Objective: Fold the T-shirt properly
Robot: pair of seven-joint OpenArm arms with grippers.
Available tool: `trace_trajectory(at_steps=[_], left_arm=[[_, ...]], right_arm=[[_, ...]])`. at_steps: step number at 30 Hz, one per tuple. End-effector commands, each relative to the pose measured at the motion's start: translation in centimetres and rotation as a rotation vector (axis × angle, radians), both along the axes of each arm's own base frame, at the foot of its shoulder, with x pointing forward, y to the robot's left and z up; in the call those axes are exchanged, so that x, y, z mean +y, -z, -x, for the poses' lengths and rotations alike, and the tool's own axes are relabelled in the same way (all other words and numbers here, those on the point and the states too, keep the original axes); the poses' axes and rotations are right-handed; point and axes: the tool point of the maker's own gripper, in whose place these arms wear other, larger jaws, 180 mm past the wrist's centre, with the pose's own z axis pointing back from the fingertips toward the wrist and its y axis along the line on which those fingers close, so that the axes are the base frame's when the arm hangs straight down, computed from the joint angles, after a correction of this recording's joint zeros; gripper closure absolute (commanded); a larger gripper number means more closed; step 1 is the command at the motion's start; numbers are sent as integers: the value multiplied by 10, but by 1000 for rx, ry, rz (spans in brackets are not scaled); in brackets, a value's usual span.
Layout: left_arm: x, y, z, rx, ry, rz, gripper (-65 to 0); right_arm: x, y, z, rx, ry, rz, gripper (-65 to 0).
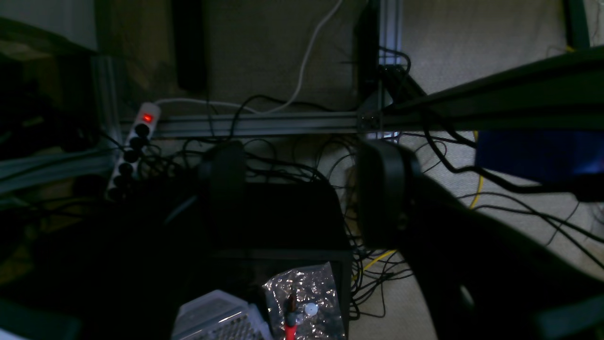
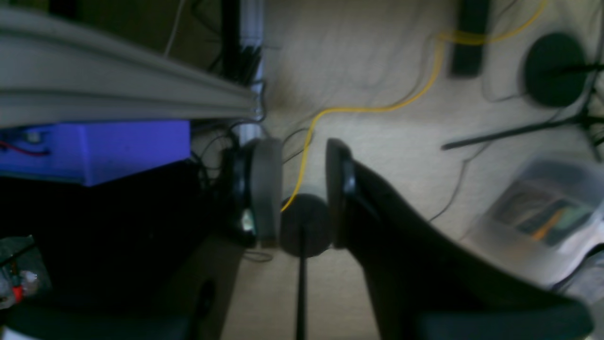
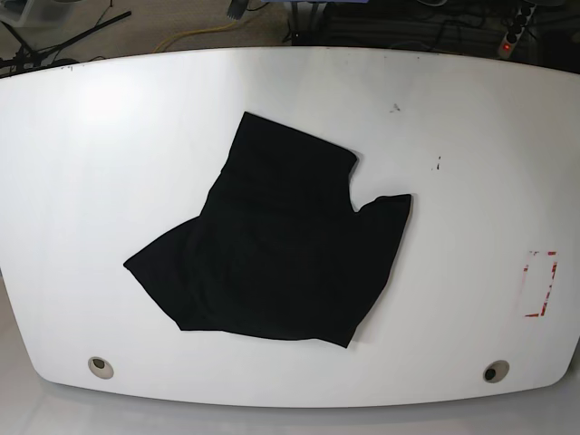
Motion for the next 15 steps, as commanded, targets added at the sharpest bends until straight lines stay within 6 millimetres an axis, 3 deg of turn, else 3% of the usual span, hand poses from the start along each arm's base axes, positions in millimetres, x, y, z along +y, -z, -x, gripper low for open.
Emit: trace_trajectory(at_steps=[1, 9, 15], left_arm=[[0, -17, -1, -31, 16, -3, -333], [2, -73, -14, -118, -22, 13, -332], [1, -111, -62, -272, -7, 33, -332]], right_arm=[[-2, -18, -1, -39, 9, -5, -159], [-4, -68, -21, -121, 51, -78, -155], [7, -91, -49, -175, 66, -164, -155]])
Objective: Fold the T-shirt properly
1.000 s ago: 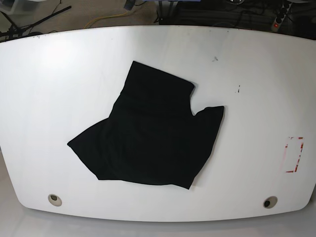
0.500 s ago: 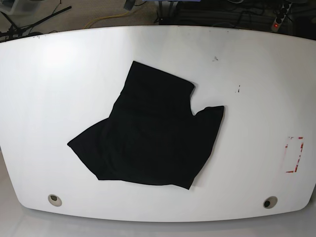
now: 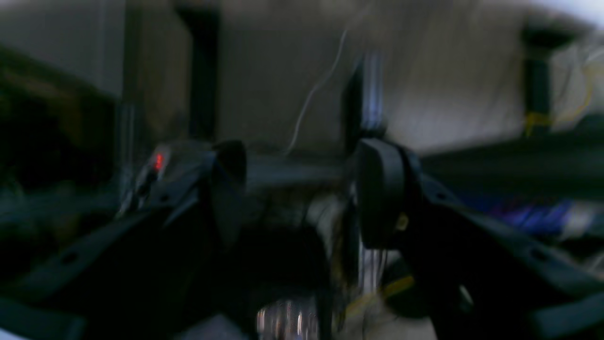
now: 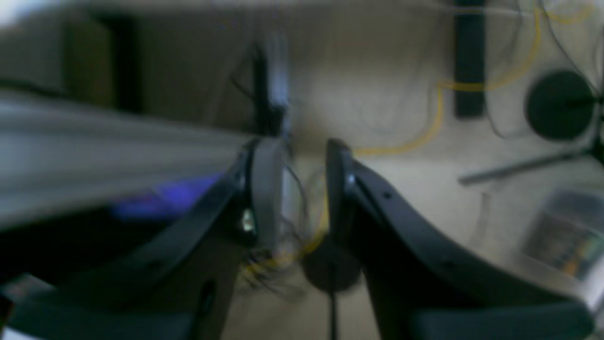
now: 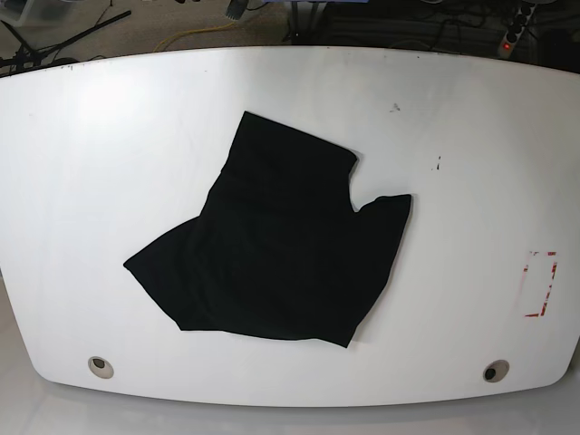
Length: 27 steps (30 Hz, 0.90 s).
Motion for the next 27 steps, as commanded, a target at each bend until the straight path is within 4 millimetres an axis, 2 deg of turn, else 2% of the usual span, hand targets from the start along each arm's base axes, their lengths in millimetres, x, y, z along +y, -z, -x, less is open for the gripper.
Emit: trace_trajectory(at_steps=[1, 9, 14, 21, 23, 27], left_arm=[[4, -18, -12, -56, 8, -16, -332], [-2, -34, -33, -127, 30, -12, -337], [-2, -38, -68, -227, 32, -18, -339], [-1, -29, -105, -230, 34, -25, -339], [-1, -27, -114, -230, 33, -26, -339], [0, -25, -136, -238, 31, -31, -340]], right_arm=[[2, -9, -8, -25, -2, -12, -155], [6, -10, -49, -97, -14, -19, -159], [7, -16, -84, -182, -17, -22, -160], [8, -27, -124, -288, -19, -22, -166], [8, -31, -135, -316, -20, -22, -198], [8, -34, -156, -341, -28, -20, -349]])
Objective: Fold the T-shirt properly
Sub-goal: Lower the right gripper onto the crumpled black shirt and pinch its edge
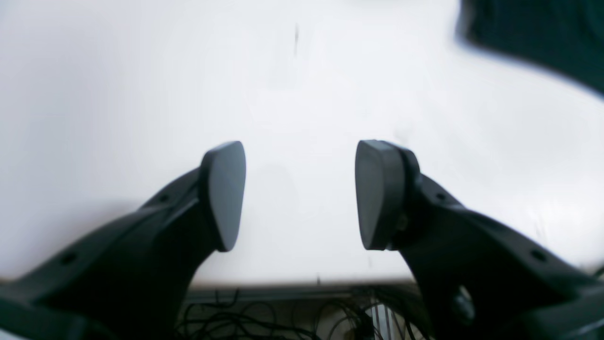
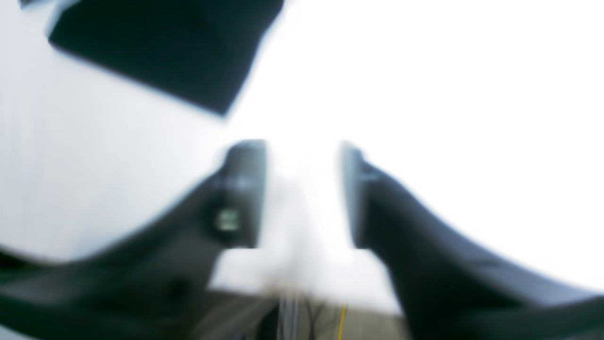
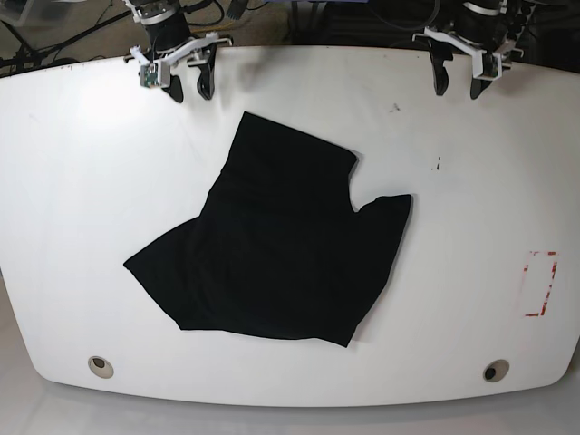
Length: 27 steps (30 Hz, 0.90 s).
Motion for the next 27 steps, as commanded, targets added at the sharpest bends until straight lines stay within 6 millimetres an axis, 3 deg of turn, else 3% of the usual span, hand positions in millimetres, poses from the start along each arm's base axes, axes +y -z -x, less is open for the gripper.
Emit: trace_trajectory(at_steps=[1, 8, 17, 24, 27], left_arm=[[1, -8, -9, -30, 3, -4, -340], [5, -11, -33, -45, 32, -29, -457], [9, -18, -47, -75, 33, -46, -460], [14, -19, -49, -78, 26, -57, -458], [15, -20, -51, -84, 25, -58, -458]], right_arm=[[1, -7, -13, -22, -11, -1, -380], [6, -13, -58, -17, -57, 15, -409], [30, -32, -120, -24, -216, 38, -409], [31, -35, -173, -31, -238, 28, -404], [22, -28, -192, -16, -204, 4, -403]])
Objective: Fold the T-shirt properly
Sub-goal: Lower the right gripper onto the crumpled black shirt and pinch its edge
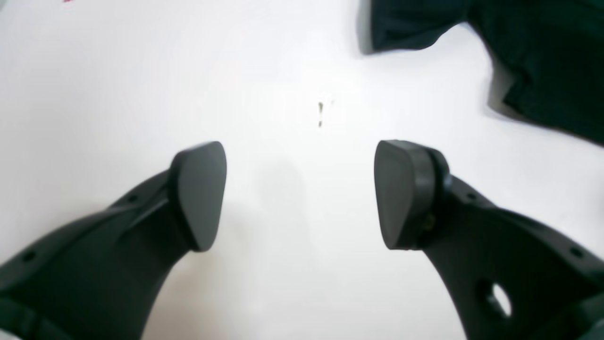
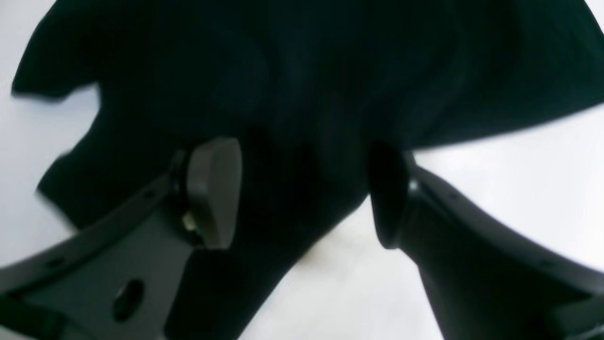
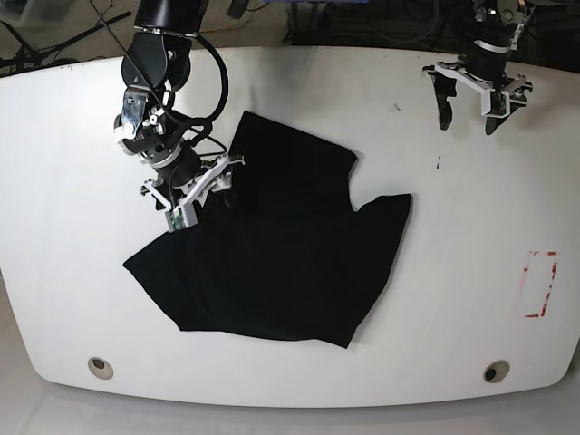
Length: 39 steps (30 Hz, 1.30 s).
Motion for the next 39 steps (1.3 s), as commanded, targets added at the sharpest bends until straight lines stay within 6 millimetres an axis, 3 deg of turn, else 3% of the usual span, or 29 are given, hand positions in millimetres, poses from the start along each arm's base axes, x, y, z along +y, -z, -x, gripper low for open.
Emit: trace_trajectory(at_steps=[1, 8, 16, 23, 26, 32, 37, 39], left_arm=[[1, -11, -5, -41, 3, -6, -458], [2, -12, -6, -47, -2, -7, -458], [2, -12, -7, -48, -2, -7, -458], [1, -12, -7, -49, 1, -5, -458], [1, -11, -8, -47, 1, -5, -458], [0, -13, -10, -55, 2, -4, -458], [1, -13, -16, -61, -1, -5, -458], [2, -8, -15, -34, -3, -6, -458]], right_arm=[[-5, -8, -16, -35, 16, -21, -403], [-21, 24, -25, 60, 86, -77, -403], [-1, 51, -15, 145, 102, -268, -401], [7, 62, -11, 177, 102, -303, -395], [7, 62, -12, 176, 103, -305, -320], [6, 57, -17, 162, 99, -301, -22], [-1, 32, -23, 92, 93, -267, 0], [-4, 25, -15, 91, 80, -232, 0]])
